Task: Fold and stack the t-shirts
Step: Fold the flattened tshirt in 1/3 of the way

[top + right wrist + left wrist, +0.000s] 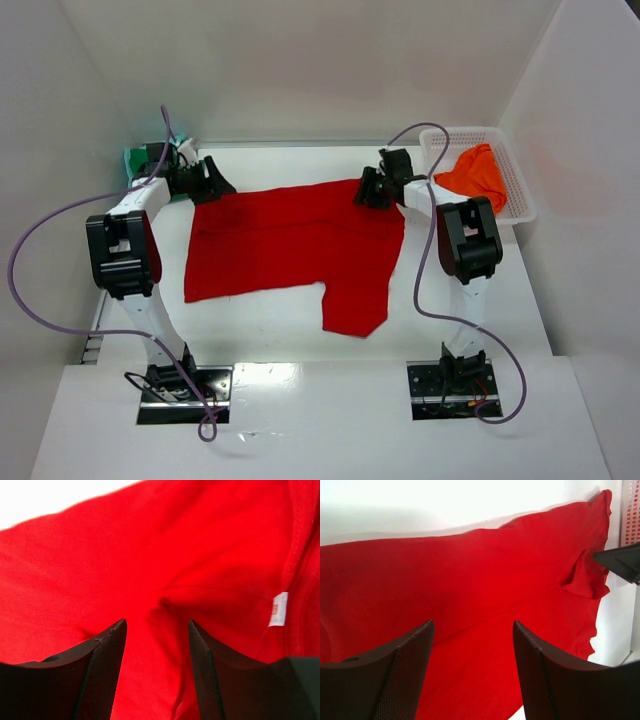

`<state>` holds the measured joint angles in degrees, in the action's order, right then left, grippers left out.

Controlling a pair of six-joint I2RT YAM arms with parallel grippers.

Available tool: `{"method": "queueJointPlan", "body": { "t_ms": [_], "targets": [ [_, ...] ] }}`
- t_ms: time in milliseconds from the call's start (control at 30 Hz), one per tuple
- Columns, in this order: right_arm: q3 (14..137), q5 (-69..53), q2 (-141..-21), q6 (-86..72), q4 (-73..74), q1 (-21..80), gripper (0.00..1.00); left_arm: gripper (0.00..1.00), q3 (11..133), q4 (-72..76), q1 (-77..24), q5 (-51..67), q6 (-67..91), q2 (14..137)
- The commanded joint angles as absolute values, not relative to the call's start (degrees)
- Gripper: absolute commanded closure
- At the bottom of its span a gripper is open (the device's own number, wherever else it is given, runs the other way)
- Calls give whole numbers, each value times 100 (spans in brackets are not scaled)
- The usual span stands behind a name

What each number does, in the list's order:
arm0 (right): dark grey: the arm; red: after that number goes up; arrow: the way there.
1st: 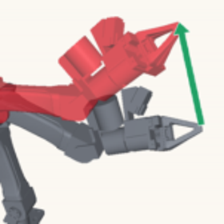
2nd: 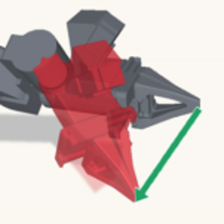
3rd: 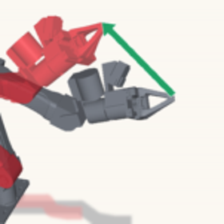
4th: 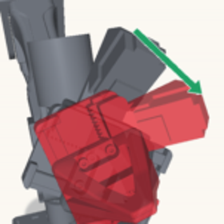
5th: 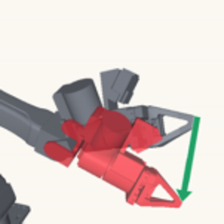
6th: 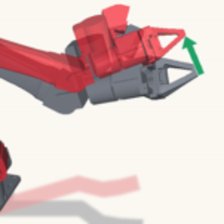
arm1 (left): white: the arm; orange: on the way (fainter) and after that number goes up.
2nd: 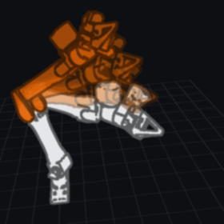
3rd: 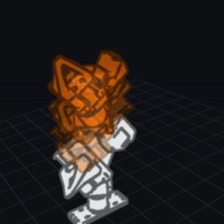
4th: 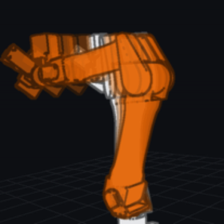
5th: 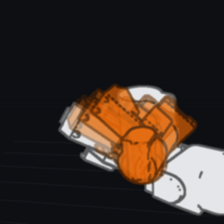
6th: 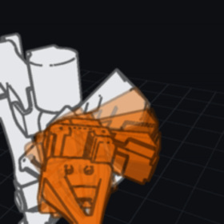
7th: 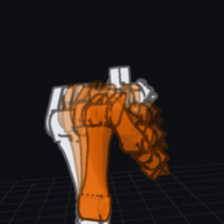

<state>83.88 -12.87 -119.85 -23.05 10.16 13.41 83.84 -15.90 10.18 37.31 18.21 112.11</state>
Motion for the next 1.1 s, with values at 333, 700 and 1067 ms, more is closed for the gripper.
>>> {"method": "queueJointPlan", "body": {
  "t_ms": [333, 700, 1067],
  "targets": [
    [8780, -1388, -12296, -1916, 1283, 1406, 82, 28, 8429, -1582, 1055, 3544, 1642, 11435],
    [8109, -1583, -11631, -2083, 1222, 1634, 100, 28, 8429, -1635, 1055, 3366, 1635, 11487],
    [7234, -1617, -10460, -2465, 1024, 1811, 99, 28, 8481, -1635, 1055, 3472, 1635, 11658]
  ]
}}
